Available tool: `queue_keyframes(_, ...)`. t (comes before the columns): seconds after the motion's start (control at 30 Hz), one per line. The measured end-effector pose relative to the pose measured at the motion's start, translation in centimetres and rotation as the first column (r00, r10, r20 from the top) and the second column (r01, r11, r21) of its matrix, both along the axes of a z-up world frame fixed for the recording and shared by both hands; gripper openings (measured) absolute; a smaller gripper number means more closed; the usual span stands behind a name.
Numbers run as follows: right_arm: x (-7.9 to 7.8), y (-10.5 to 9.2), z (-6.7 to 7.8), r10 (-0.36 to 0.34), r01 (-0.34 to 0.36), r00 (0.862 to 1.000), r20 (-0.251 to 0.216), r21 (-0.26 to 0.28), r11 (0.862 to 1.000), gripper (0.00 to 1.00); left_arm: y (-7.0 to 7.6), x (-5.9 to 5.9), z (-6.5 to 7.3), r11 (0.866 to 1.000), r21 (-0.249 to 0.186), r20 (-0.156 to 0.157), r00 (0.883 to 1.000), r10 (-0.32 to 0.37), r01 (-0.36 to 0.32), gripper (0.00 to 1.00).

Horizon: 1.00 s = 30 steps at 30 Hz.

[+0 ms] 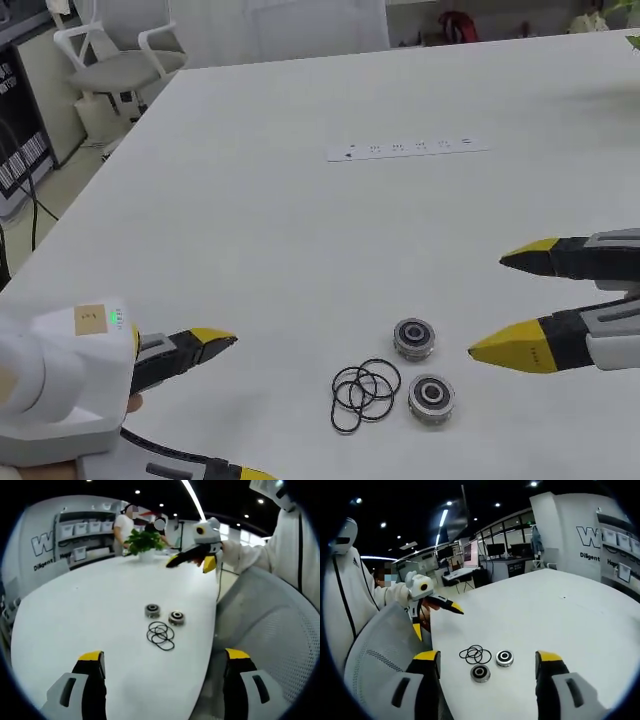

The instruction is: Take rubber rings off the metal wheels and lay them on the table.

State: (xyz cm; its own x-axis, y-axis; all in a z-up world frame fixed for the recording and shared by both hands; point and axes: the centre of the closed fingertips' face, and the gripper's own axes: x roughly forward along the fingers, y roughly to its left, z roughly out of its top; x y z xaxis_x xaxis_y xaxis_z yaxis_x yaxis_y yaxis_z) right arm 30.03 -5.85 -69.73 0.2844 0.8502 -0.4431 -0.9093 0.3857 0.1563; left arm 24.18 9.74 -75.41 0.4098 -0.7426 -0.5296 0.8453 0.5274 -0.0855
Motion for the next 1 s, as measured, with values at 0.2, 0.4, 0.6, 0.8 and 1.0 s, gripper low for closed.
queue_keyframes(0.2,-0.6,-1.1,-1.1,0.008,-0.007,1.000,0.012,-0.046,0.999,0.83,-0.1,-0.2,0.0,1.000,0.000,-0.002,1.000,-0.001,0.001,0.99)
queue_keyframes(0.4,-1.2,-2.3,-2.3,-0.008,0.008,1.000,-0.006,-0.066,0.998,0.86,-0.3,-0.4,0.0,1.000,0.002,-0.004,1.000,-0.009,0.009,0.99)
queue_keyframes(0.6,-2.0,-3.0,-3.7,-0.023,0.020,0.999,-0.038,-0.082,0.996,0.96,-0.3,-0.4,0.0,1.000,-0.015,-0.009,1.000,0.001,-0.001,0.99)
queue_keyframes(0.8,-3.0,-3.9,-5.1,-0.032,0.024,0.997,-0.073,-0.103,0.994,1.00,0.0,-0.4,0.0,0.999,-0.028,-0.011,1.000,0.020,-0.020,0.99)
queue_keyframes(1.0,-3.9,-5.0,-6.4,-0.065,0.053,0.993,-0.103,-0.115,0.992,1.00,0.1,-0.5,-0.4,0.999,-0.029,-0.020,0.999,0.029,-0.030,0.99)
